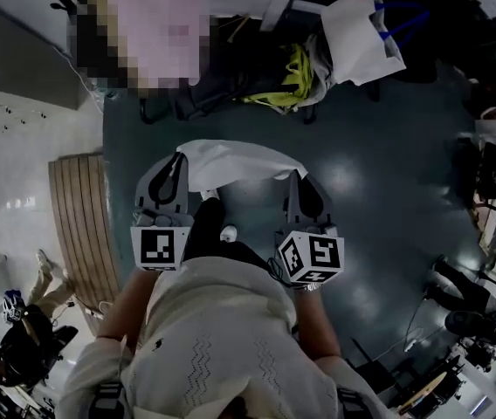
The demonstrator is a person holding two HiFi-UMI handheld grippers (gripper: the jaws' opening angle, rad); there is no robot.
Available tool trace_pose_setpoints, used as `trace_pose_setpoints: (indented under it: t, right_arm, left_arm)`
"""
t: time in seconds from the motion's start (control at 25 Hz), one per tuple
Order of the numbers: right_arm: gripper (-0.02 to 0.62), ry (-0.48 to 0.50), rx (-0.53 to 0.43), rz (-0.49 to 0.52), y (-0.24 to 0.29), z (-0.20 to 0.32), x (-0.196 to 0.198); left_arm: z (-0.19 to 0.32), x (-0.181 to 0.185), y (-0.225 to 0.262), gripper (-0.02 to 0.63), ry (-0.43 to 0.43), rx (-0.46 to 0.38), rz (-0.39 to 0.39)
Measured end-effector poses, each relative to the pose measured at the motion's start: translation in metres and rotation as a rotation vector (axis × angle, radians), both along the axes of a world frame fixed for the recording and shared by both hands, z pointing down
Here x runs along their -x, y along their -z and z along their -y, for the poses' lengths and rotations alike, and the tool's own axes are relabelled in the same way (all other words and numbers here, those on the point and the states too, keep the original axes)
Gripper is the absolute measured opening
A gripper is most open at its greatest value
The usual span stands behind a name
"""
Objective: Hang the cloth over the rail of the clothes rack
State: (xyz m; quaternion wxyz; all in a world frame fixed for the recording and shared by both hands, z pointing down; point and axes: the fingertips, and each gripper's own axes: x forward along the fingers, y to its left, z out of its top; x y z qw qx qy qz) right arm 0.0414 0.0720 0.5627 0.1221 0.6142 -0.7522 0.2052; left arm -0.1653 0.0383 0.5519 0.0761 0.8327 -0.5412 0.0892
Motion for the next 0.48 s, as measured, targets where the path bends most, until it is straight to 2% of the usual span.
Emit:
trace_pose_setpoints:
  t: [0.2,0.48]
  right_arm:
    - [0.023,-0.016,-0.023,-0.03,0.007,0.047,0.014]
    - [0.023,-0.071,-0.039,-0.073,0.02,0.073,0.007]
  left_arm:
    - [0.058,0.001,0.009,0.025,-0.055,-0.039,-0.013]
    - [0.094,0.012,0.016,0.025,-0.056,-0.04,-0.036]
